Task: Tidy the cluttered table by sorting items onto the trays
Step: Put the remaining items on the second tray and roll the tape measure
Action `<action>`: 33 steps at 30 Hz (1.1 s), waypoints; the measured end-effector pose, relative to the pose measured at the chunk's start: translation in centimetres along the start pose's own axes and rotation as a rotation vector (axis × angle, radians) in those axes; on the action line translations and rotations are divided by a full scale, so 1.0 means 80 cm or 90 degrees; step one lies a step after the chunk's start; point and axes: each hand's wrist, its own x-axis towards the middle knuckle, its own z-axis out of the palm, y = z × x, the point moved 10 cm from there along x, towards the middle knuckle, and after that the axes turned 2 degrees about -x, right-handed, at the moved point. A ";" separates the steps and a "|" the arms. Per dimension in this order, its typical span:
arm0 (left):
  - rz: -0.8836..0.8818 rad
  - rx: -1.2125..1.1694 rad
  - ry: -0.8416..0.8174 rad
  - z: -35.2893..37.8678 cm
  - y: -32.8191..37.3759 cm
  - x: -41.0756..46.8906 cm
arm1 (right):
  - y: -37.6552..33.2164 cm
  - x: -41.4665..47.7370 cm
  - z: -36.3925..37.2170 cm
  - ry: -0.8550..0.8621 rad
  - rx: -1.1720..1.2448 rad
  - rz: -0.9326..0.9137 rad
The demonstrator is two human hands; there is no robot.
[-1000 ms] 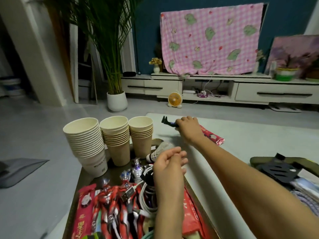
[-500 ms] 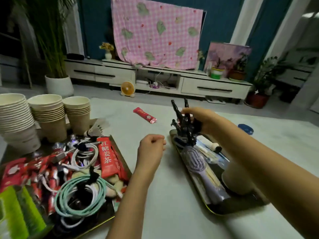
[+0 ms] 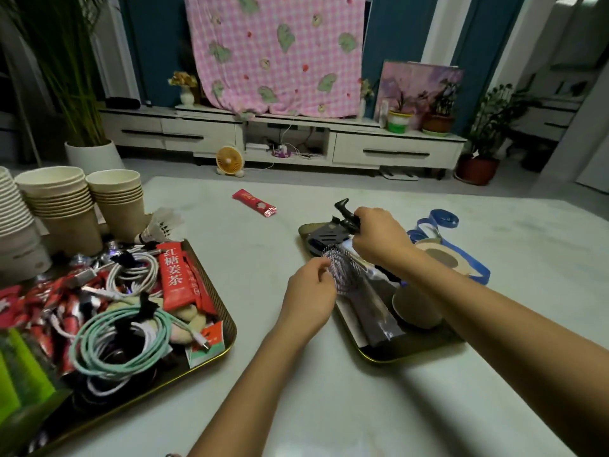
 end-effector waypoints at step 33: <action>-0.024 -0.155 0.211 -0.166 0.014 -0.040 | -0.139 -0.006 -0.002 -0.066 0.273 -0.040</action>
